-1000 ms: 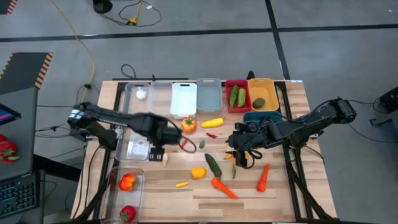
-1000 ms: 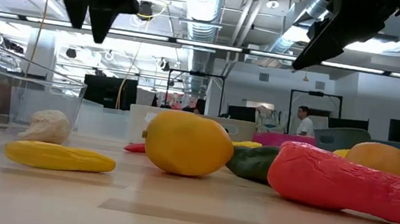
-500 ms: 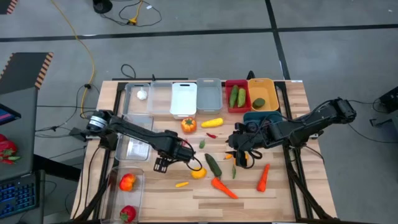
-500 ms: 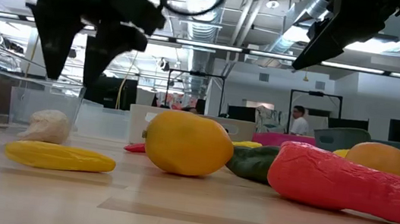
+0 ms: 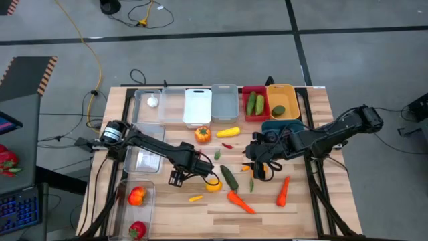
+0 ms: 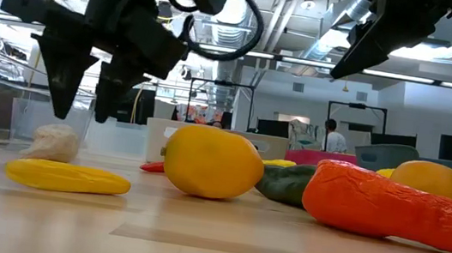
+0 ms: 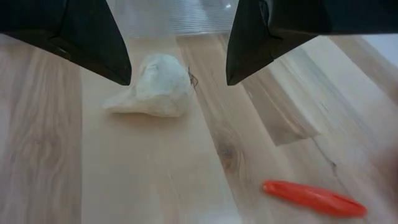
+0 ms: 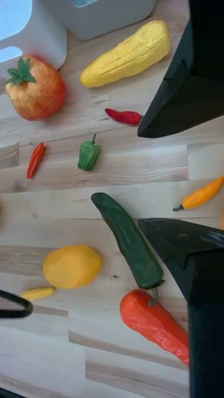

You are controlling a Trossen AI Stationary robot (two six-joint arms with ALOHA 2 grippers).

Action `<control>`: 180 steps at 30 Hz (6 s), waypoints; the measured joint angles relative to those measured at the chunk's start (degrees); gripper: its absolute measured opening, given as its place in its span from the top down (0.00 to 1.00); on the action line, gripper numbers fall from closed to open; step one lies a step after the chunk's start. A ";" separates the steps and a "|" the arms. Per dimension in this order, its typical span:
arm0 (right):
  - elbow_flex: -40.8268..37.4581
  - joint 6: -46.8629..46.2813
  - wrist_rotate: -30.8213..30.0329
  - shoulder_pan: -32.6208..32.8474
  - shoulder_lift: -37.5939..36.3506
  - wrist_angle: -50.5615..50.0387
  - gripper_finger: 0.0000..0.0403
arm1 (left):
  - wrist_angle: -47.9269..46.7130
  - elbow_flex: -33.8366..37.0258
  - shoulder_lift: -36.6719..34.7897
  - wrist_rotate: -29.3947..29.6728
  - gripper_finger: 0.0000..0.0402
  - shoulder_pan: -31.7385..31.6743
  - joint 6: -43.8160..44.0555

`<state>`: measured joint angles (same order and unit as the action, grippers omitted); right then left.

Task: Sort produce into baskets
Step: Put the garlic into the left small transparent bin, then put the top corn into the right small transparent bin

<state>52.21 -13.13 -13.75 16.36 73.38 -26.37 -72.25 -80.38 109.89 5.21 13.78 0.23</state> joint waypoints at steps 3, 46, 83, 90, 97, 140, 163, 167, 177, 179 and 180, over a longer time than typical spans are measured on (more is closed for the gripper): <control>0.00 0.00 0.01 0.00 0.00 0.00 0.38 | 1.95 1.98 -0.09 -0.10 0.38 0.09 0.04; 0.00 -0.01 0.01 -0.01 0.00 -0.01 0.38 | 9.64 8.59 -0.02 -3.37 0.48 -0.65 2.80; 0.00 0.00 0.01 -0.01 0.00 -0.01 0.38 | 20.87 8.50 -0.04 -1.18 0.58 -0.70 4.94; 0.00 0.00 0.01 0.00 0.00 0.00 0.38 | 20.20 8.16 -0.09 -4.28 0.69 -0.72 4.94; 0.00 0.00 0.01 0.00 0.00 0.00 0.38 | 11.89 2.37 -0.42 -3.85 0.64 -2.33 2.13; 0.02 -0.52 0.01 0.00 0.00 0.06 0.38 | 3.27 17.07 -31.50 14.61 0.64 -59.24 -6.49; 0.02 -0.27 -1.41 -2.04 0.00 3.49 0.38 | 3.85 17.07 -31.47 19.12 0.44 -59.21 -0.85; 0.02 0.85 -1.48 -4.21 0.00 3.69 0.38 | 3.85 17.05 -31.47 19.12 0.38 -59.21 -0.84; 0.02 11.85 -1.45 -9.24 0.00 9.69 0.38 | 3.83 17.05 -31.47 19.39 0.34 -59.21 -0.51; 0.02 12.07 -1.43 -10.03 0.00 9.84 0.38 | 3.48 16.63 -31.47 19.45 0.34 -59.21 -1.12; 0.02 12.09 -1.43 -10.44 0.00 9.81 0.38 | 3.36 16.09 -31.49 19.45 0.34 -59.15 -1.27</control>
<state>52.23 -1.04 -15.18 5.92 73.38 -16.56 -68.90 -64.29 78.39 24.67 -45.37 -1.04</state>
